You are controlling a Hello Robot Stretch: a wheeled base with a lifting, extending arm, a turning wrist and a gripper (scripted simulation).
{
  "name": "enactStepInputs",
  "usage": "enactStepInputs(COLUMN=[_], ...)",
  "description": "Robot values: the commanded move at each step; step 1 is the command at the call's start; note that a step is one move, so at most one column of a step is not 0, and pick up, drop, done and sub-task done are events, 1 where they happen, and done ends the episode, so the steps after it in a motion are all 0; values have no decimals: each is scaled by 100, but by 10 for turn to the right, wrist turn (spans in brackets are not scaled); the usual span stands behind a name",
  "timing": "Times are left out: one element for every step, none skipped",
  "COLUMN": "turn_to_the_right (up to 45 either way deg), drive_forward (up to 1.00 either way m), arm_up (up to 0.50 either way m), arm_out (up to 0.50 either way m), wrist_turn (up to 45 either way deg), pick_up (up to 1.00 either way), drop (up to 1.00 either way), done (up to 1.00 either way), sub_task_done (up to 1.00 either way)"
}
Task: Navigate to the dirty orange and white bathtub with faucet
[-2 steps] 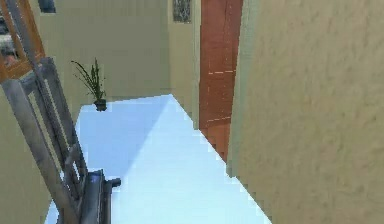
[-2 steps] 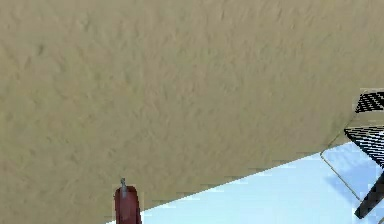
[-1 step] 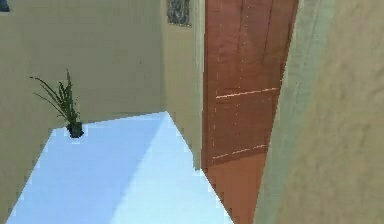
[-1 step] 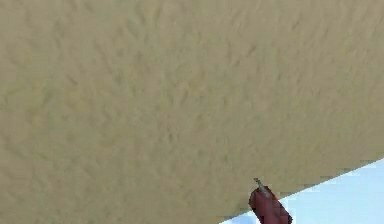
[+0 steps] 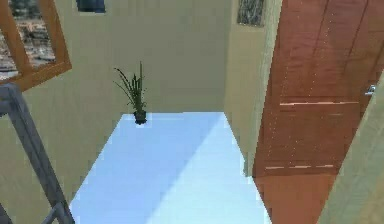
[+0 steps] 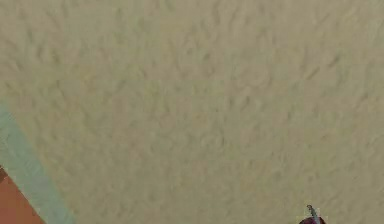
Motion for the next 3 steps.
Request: enactStepInputs(turn_to_the_right=[0,450,60], drive_forward=[75,0,0], arm_up=[0,0,0], arm_out=[0,0,0], wrist_turn=[0,0,0], pick_up=[0,0,0], drop=[0,0,0], done=[0,0,0], sub_task_done=[0,0,0])
